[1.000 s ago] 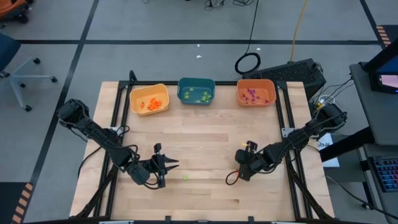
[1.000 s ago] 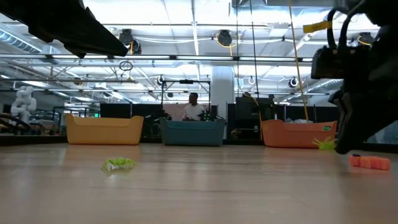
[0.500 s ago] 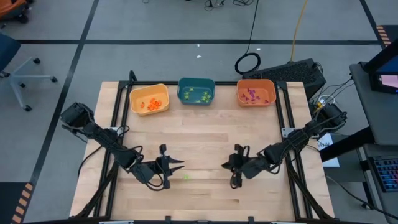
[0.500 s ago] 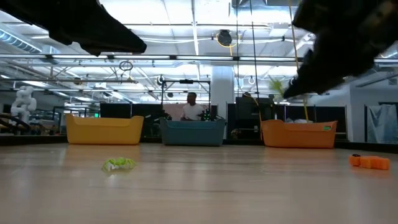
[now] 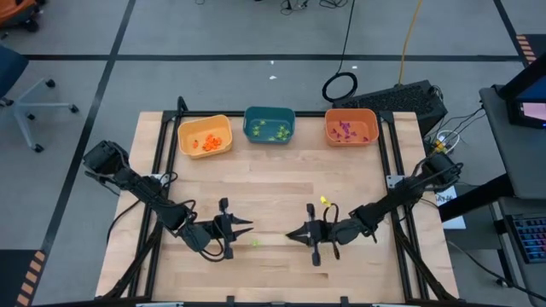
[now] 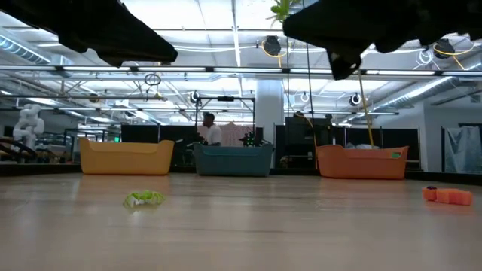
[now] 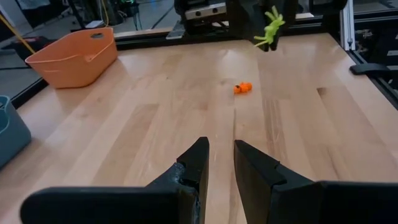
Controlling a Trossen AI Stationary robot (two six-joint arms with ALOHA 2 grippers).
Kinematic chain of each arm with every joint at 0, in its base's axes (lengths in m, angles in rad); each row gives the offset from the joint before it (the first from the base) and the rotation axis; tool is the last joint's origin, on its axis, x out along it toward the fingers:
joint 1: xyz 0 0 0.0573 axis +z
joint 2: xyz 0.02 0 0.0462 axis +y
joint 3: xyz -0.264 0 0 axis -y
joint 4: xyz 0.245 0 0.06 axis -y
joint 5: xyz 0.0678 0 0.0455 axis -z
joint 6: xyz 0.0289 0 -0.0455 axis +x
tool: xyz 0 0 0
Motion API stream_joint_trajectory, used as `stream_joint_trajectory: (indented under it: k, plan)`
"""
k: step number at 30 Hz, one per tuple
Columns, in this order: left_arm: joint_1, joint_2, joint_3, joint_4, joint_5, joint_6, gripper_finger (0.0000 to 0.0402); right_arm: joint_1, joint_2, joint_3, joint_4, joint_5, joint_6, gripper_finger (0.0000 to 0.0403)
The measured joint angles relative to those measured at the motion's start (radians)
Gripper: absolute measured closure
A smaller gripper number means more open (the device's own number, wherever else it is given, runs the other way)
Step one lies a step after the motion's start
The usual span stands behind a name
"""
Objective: Sort Halloween decoration
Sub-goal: Put the green spider toy into the blue bin
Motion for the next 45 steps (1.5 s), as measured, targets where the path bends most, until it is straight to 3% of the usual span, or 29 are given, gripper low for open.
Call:
stream_joint_trajectory:
  k: [3, 8, 12, 38, 45]
  plan:
    - [0.0, 0.0, 0.0, 0.0, 0.012, 0.0, 0.0326, -0.012, 0.064, 0.0, 0.129, -0.004, -0.05, 0.0403]
    - [-0.002, 0.0, 0.0, 0.001, 0.02, -0.008, 0.0326, -0.049, 0.183, 0.0, 0.367, -0.105, -0.083, 0.0403]
    - [-0.005, 0.0, 0.0, 0.012, 0.02, -0.008, 0.0326, -0.075, 0.24, 0.0, 0.46, -0.162, -0.082, 0.0403]
    - [-0.006, 0.0, 0.0, 0.018, 0.076, -0.008, 0.0326, -0.084, 0.244, 0.0, 0.46, -0.182, -0.105, 0.0403]
    - [-0.006, 0.0, 0.0, 0.018, 0.076, -0.008, 0.0326, -0.084, 0.244, 0.0, 0.458, -0.182, -0.264, 0.0403]
